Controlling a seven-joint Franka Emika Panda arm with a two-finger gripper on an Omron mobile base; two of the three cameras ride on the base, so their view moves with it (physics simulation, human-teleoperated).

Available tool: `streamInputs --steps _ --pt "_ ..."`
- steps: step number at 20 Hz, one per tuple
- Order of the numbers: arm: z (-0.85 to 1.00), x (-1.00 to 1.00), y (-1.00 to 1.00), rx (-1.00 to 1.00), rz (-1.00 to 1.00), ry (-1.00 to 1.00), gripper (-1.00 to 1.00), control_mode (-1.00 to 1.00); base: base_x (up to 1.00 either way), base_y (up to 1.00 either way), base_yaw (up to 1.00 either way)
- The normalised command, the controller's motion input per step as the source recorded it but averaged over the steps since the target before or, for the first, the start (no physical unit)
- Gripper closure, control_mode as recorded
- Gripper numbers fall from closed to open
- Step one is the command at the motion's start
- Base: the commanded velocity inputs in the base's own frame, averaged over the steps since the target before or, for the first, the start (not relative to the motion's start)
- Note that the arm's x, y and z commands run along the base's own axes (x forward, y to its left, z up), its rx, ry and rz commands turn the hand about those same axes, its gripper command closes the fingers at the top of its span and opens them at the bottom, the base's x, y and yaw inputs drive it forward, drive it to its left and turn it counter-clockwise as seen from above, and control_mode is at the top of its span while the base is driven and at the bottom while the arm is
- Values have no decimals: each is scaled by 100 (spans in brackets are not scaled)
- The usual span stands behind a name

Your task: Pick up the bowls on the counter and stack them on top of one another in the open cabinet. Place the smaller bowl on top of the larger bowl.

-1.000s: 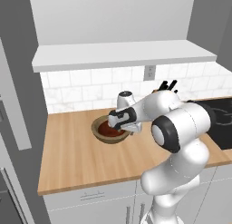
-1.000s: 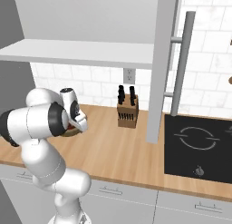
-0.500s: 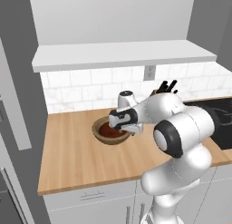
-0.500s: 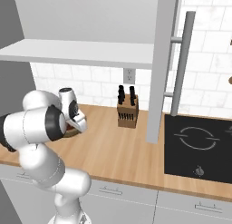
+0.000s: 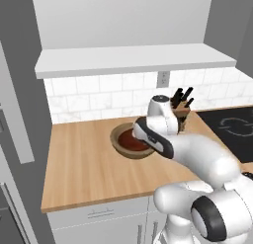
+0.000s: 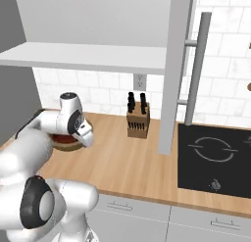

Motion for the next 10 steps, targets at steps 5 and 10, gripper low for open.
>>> streamInputs --steps 5,10 --pt "100 -83 -1 0 1 -4 100 -100 0 0 0" --pt "100 -88 0 0 8 -8 100 -100 0 0 0"
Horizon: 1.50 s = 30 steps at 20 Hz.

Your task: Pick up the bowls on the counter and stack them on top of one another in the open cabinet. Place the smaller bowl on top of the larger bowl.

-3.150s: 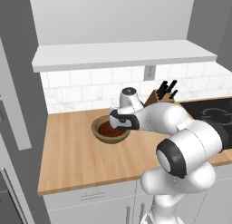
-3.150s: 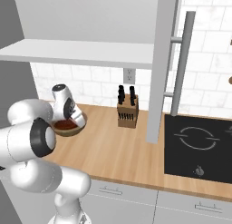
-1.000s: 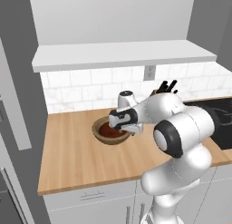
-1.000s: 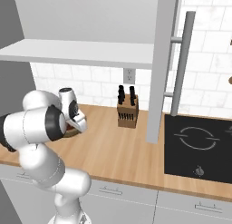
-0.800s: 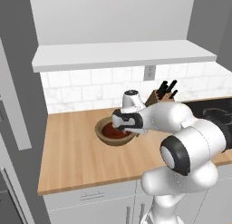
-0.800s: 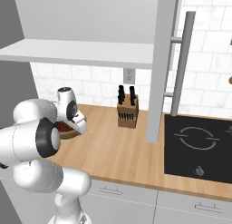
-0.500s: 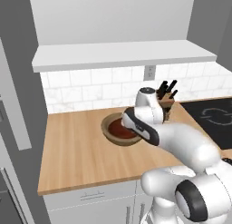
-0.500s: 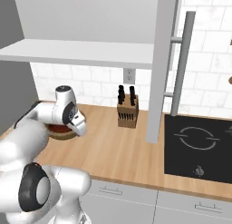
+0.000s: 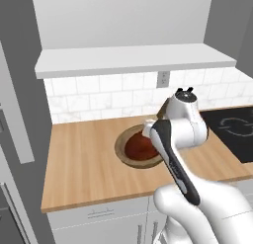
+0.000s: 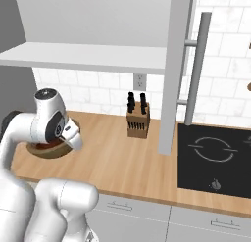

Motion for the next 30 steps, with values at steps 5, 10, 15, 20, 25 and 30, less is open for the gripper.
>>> streamInputs --steps 5,10,15,20,25,30 --pt "100 -56 0 0 7 -33 100 -100 0 0 0" --pt "100 -37 0 0 1 -31 100 -100 0 0 0" --pt "100 -27 0 0 4 -23 100 -100 0 0 0" --pt "100 -17 0 0 9 -20 100 -100 0 0 0" --pt "100 8 0 0 5 -15 100 -100 0 0 0" --pt "82 76 9 -7 0 -2 100 -100 0 0 0"
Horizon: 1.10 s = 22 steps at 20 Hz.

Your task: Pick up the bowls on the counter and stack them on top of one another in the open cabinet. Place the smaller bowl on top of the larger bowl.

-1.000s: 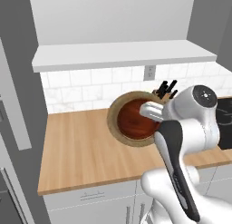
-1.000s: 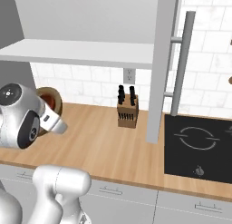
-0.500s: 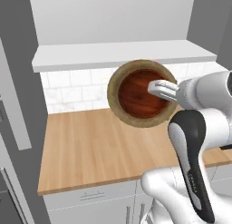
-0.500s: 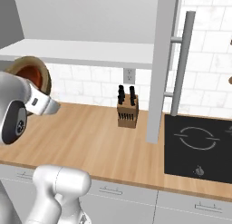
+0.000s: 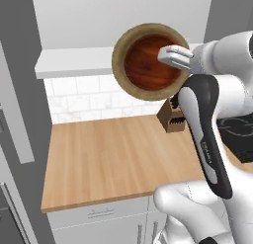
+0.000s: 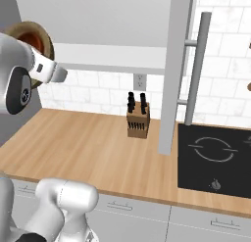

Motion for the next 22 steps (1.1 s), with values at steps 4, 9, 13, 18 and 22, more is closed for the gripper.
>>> streamInputs --steps 4,9,13,18,22 --pt "27 65 10 -18 -2 13 100 -100 0 0 0" --pt "-3 78 0 -25 -5 29 100 -100 0 0 0" --pt "2 46 0 -1 0 -4 100 -100 0 0 0" --pt "11 35 0 0 -1 -10 100 -100 0 0 0" --pt "0 76 -3 0 -11 -6 100 -100 0 0 0"
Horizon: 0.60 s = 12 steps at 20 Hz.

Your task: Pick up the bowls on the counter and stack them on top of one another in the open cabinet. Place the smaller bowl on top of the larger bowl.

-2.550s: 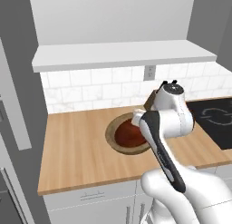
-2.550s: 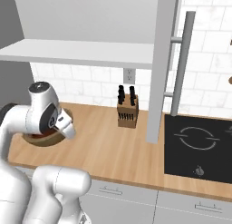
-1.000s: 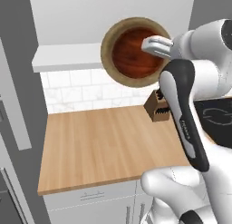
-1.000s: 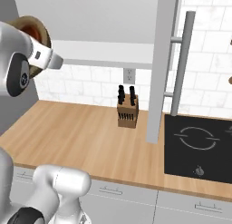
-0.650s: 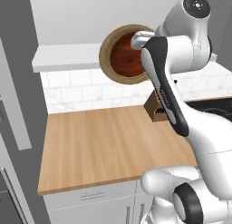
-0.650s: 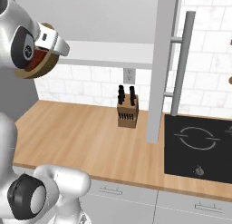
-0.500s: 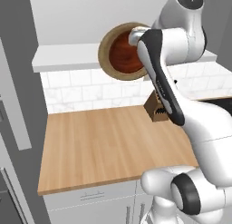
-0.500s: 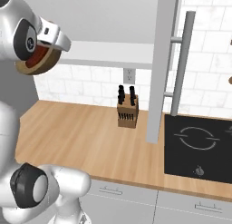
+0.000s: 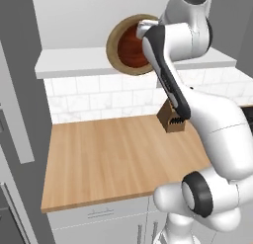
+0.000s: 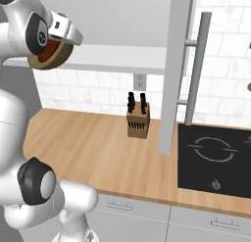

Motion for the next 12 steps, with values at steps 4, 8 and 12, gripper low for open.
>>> streamInputs --steps 4,8,12 --pt "0 75 -3 0 -18 0 100 -100 0 0 0" --pt "0 36 -1 0 -18 0 100 -100 0 0 0" --pt "-11 35 0 0 -15 0 100 -100 0 0 0"
